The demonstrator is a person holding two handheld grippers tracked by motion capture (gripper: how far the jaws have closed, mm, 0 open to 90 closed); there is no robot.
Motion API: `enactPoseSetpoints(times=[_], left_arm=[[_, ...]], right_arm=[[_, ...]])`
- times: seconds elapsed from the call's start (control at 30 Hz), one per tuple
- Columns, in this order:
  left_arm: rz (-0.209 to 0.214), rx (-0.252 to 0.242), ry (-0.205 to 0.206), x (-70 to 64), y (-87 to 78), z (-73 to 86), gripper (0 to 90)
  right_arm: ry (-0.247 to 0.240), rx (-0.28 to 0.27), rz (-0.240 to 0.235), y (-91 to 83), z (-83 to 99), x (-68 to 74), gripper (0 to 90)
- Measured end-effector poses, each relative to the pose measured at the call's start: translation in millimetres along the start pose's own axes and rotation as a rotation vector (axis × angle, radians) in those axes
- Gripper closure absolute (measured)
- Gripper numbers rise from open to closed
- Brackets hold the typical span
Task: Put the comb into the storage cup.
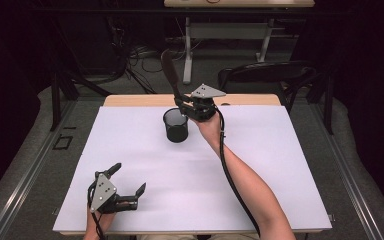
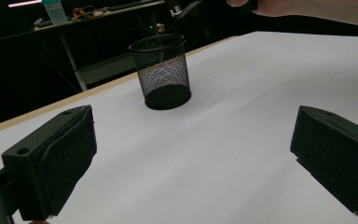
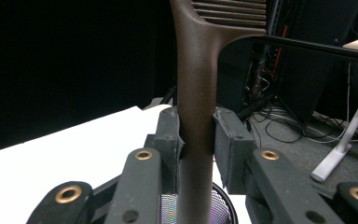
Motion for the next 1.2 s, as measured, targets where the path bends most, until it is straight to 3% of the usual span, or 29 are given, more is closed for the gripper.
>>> enactPoseSetpoints(times=[1.2], left_arm=[[-0.001, 0.004, -0.002, 0.5, 0.3, 0.6, 0.3]], right_arm=[[0.006, -0.005, -0.005, 21.5, 11.4, 9.4, 72.9]])
Point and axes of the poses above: each handheld gripper's, and its own axes: y roughly forward along the jaws, z roughly out of its underside, x roughly to its left, the point moved 2 cm from there along y, roughly forward along the jaws, and after that the axes turned 9 degrees about z, right-handed, at the moved point
